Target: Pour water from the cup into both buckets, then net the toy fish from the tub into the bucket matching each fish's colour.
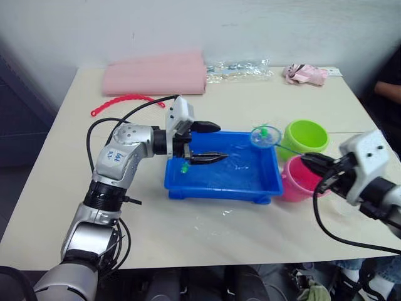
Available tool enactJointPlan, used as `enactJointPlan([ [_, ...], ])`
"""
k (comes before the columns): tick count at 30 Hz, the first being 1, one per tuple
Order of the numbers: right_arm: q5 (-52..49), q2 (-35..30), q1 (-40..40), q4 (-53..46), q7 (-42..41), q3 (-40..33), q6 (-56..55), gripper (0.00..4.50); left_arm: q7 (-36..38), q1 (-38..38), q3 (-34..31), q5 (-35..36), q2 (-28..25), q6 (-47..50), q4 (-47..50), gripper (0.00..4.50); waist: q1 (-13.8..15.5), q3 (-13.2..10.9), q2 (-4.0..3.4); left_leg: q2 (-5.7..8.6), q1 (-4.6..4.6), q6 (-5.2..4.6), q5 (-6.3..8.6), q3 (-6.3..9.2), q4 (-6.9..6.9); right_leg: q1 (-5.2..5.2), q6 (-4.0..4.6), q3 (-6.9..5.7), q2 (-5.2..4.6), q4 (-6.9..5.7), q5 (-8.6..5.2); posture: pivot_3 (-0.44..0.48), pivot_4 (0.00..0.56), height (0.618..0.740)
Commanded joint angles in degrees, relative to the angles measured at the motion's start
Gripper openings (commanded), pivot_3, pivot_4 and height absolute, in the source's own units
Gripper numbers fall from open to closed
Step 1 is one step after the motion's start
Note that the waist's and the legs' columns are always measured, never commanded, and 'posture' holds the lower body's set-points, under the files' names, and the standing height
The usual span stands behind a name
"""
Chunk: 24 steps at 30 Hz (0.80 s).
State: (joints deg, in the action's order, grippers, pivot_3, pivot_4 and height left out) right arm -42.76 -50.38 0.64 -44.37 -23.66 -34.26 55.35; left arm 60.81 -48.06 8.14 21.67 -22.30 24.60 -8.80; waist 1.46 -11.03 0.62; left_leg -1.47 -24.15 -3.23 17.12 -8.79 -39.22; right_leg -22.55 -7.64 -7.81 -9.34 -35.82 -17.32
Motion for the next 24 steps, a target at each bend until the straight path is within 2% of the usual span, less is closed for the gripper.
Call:
enactJointPlan([
  [1, 1.8, -2.17, 1.38, -1.13, -0.79, -6.77, -0.24, 0.0, 1.41, -2.25, 0.42, -0.57, 1.14, -2.67, -1.68, 4.47, -0.02, 0.0, 0.0, 0.0, 0.0, 0.0, 0.0, 0.0, 0.0, 0.0, 0.0, 0.0, 0.0, 0.0, 0.0, 0.0, 0.15, 0.738],
  [7, 11.65, -6.34, 5.95, 4.06, -3.17, -10.17, -5.44, 0.0, 2.48, -3.37, 0.42, -1.12, 2.19, -4.14, -3.82, 4.47, -0.05, 0.0, 0.0, 0.0, 0.0, 0.0, 0.0, 0.0, 0.0, 0.0, 0.0, 0.01, 0.0, 0.0, 0.0, 0.0, 0.15, 0.738],
  [11, 26.0, -11.47, 10.95, 10.59, -6.89, -6.66, -20.25, 0.0, 2.64, -3.23, 0.21, -1.25, 2.19, -4.43, -3.83, 4.47, -0.06, 0.0, 0.0, 0.04, 0.01, -0.02, -0.01, -0.02, 0.0, 0.0, -0.01, 0.03, -0.02, 0.0, 0.0, 0.0, 0.15, 0.738],
  [14, 32.8, -12.51, 11.06, 15.94, -7.42, -3.55, -29.76, 0.0, 2.45, -2.75, 0.04, -1.36, 1.97, -4.33, -3.44, 4.47, -0.13, 0.0, 0.0, 0.02, 0.02, -0.01, -0.01, -0.03, 0.0, 0.0, -0.01, 0.02, 0.01, 0.0, 0.0, 0.0, 0.15, 0.738],
  [16, 40.18, -14.93, 11.9, 20.22, -7.76, -0.81, -39.87, 0.0, 2.27, -2.47, -0.03, -1.4, 1.89, -4.17, -3.03, 4.47, -0.17, 0.0, 0.0, 0.02, 0.02, 0.0, -0.02, -0.03, 0.0, 0.0, -0.01, 0.02, 0.01, -0.01, 0.0, 0.0, 0.15, 0.738],
  [20, 56.6, -21.4, 14.02, 28.87, -5.22, 3.51, -59.71, 0.0, 1.63, -2.2, -0.28, -1.27, 1.68, -3.6, -1.97, 4.47, -0.21, 0.0, -0.01, 0.0, 0.03, 0.01, -0.02, -0.06, 0.01, -0.01, -0.02, 0.04, 0.01, -0.01, 0.0, 0.0, 0.15, 0.738],
  [24, 67.84, -24.67, 13.16, 34.7, 0.05, 4.71, -72.18, 0.0, 1.13, -1.76, -0.57, -1.14, 1.21, -3.44, -1.28, 4.47, -0.24, -0.01, -0.01, 0.01, 0.03, 0.01, -0.03, -0.06, 0.01, -0.01, -0.03, 0.05, -0.01, 0.0, -0.01, 0.0, 0.15, 0.738],
])
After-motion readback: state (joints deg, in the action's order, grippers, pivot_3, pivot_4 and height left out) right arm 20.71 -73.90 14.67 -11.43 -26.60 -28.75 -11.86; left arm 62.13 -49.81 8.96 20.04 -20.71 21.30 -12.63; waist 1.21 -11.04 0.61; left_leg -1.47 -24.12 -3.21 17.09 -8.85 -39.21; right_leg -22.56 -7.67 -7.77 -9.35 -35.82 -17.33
